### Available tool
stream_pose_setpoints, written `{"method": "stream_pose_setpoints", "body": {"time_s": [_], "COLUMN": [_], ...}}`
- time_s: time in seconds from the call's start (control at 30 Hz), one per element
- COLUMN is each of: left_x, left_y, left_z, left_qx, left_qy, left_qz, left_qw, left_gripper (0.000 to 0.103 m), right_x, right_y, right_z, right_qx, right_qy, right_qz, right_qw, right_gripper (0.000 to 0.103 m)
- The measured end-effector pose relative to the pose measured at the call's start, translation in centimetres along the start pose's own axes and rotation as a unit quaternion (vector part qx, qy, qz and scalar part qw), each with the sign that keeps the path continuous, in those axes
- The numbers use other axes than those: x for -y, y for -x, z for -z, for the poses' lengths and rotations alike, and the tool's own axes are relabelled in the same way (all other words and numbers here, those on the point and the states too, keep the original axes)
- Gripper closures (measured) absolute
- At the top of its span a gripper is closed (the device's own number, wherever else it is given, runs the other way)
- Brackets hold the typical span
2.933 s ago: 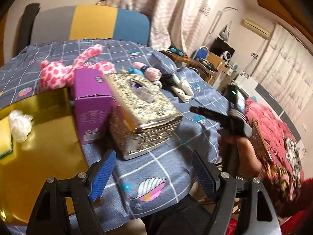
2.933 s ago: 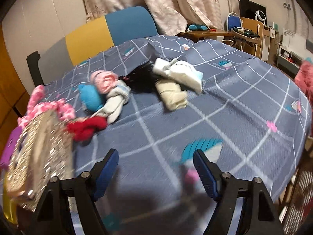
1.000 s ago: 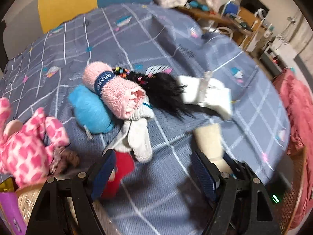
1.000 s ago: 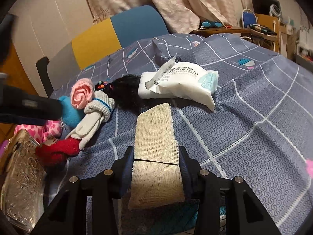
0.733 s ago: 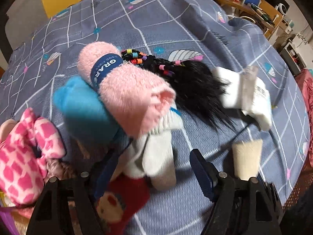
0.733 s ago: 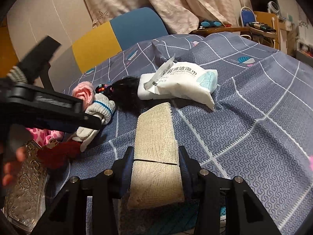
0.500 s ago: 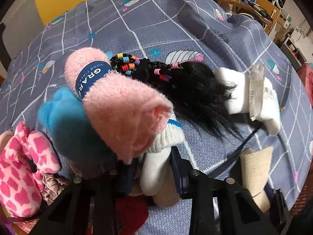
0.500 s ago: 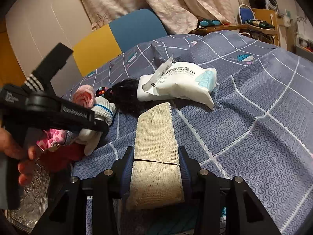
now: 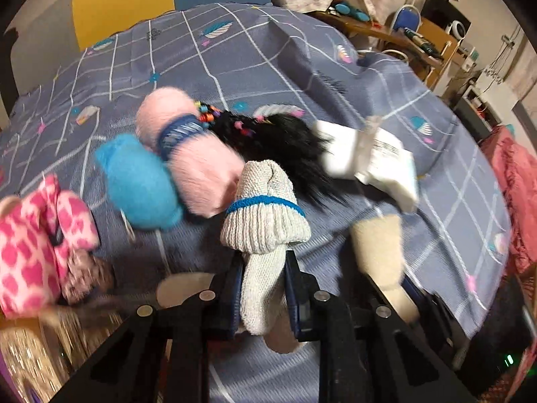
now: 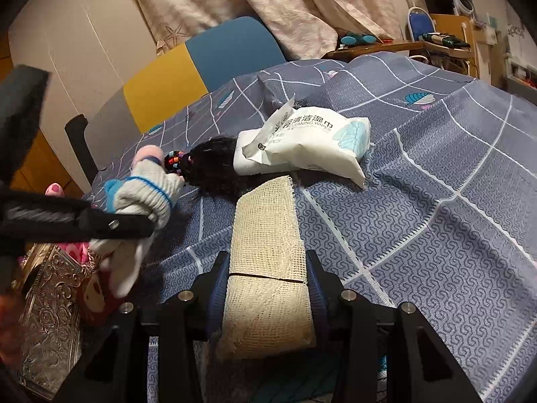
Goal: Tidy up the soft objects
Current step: 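Grasp the white knit glove with the left tool and lift it, then carry the glove into the gold tray and open the left tool while the right tool carries the beige cloth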
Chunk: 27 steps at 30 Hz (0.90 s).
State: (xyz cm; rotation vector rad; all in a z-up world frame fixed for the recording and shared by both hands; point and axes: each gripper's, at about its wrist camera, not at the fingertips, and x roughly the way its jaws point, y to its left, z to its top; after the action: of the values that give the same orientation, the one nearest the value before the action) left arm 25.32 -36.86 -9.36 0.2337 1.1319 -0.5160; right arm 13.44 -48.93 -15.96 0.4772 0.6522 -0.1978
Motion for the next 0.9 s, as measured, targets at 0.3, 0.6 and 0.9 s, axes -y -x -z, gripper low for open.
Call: {"method": "stream_pose_setpoints", "body": {"time_s": [0.3,0.6,0.9], "left_x": [0.4,-0.2,-2.9], "left_y": [2.9,9.7,15.8], "left_z": [4.4,9.1,13.1], "left_qx": [-0.003,0.059,0.123], "left_qy": [0.015,0.008,-0.014], "left_qz": [0.056,0.133,0.153], "left_qw": [0.9983,0.9893,0.9805], "left_gripper": [0.082,0.082,0.082], "right_x": [-0.3,-0.4,-1.1], "right_y": [-0.2,-0.2,-0.3], "right_z": [-0.1,-0.1,-0.1], "right_qx": [-0.003,-0.003,-0.009], "right_qy": [0.009,0.010,0.027], "right_qz": [0.012,0.014,0.035], "right_qw": [1.000,1.000,0.999], "right_gripper": [0.059,0.059,0.059]}}
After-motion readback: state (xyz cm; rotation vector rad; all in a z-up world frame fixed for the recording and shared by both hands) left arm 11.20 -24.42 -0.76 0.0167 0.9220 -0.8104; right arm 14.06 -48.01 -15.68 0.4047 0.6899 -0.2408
